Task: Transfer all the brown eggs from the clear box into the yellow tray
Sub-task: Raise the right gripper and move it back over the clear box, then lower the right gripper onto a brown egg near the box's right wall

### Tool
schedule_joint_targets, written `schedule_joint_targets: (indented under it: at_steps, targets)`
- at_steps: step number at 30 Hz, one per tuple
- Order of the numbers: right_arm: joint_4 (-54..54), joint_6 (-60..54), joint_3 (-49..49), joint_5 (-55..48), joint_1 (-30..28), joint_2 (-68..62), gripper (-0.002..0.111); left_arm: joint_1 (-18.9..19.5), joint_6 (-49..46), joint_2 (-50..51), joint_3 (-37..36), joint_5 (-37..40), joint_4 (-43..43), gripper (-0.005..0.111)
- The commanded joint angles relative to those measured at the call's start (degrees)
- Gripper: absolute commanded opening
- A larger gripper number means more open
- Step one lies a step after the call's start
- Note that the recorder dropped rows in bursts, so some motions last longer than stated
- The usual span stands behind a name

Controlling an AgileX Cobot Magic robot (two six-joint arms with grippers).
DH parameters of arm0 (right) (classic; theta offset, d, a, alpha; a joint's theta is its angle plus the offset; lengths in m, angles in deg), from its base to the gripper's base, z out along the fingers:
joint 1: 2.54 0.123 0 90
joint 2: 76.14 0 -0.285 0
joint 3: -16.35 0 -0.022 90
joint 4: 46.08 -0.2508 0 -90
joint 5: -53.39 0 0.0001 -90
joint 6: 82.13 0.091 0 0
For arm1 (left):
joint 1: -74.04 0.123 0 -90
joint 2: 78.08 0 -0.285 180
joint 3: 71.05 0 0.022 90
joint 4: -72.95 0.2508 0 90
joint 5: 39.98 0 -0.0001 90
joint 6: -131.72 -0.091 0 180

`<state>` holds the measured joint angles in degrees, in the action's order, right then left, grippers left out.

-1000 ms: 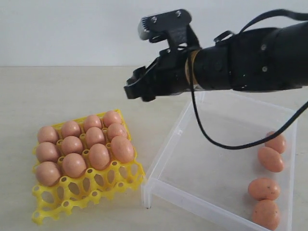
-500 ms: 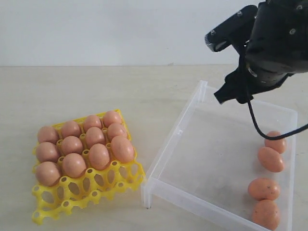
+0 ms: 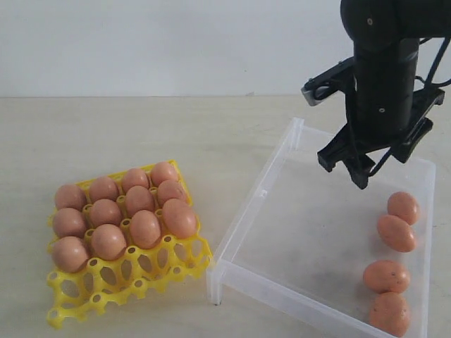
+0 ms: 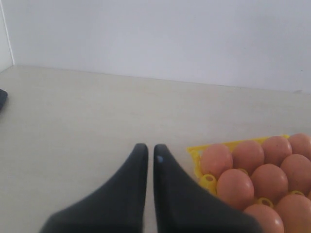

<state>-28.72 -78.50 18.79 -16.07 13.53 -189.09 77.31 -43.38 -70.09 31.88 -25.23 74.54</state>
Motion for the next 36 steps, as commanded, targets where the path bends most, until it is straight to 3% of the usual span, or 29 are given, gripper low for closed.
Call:
schedule_joint_targets:
  at_steps: [1, 15, 26, 36]
  targets:
    - [-0.47, -1.17, 0.32, -0.5, -0.51, -2.56, 0.061, 0.15, 0.02, -0.2, -0.15, -0.09, 0.14, 0.004]
    - [-0.47, -0.65, 0.32, -0.5, -0.66, -7.62, 0.061, 0.15, 0.02, -0.2, -0.15, -0.2, 0.14, 0.004]
    - [-5.37, -0.17, 0.2, -0.5, -4.37, -7.62, 0.061, 0.15, 0.02, -0.2, -0.15, -0.2, 0.14, 0.004]
    - [-3.11, -2.68, -7.04, -0.5, -4.73, -7.62, 0.061, 0.15, 0.02, -0.2, -0.15, -0.2, 0.14, 0.004]
